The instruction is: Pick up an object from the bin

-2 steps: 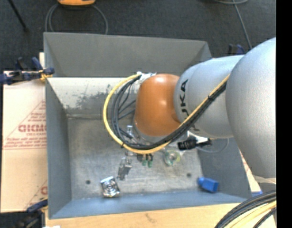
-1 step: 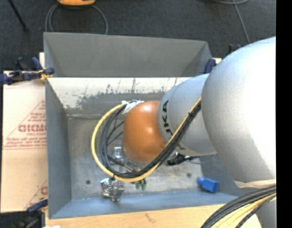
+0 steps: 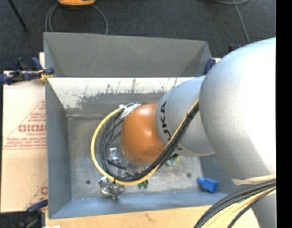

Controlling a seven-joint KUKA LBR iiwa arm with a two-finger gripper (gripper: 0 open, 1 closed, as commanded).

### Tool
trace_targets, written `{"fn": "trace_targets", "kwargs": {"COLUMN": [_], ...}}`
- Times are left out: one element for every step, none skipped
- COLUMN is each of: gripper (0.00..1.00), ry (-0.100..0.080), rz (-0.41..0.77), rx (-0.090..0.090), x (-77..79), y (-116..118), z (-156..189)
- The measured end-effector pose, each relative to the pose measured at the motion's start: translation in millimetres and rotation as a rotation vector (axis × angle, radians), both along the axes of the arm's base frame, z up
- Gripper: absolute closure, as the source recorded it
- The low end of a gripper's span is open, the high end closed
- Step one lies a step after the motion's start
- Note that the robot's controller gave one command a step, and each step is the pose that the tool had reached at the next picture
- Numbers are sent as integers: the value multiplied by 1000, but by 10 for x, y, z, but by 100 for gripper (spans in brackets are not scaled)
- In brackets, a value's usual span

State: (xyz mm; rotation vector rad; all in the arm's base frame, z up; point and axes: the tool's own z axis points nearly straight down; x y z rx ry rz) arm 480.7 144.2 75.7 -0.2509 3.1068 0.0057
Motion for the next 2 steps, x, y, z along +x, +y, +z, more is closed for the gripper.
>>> {"fn": "trace_targets", "kwargs": {"gripper": [100,100], "ry": [7,15], "rz": [-3,295], "rx": [0,-9], "x": [-26,19], "y": [3,-94], "z": [-11,1479]}}
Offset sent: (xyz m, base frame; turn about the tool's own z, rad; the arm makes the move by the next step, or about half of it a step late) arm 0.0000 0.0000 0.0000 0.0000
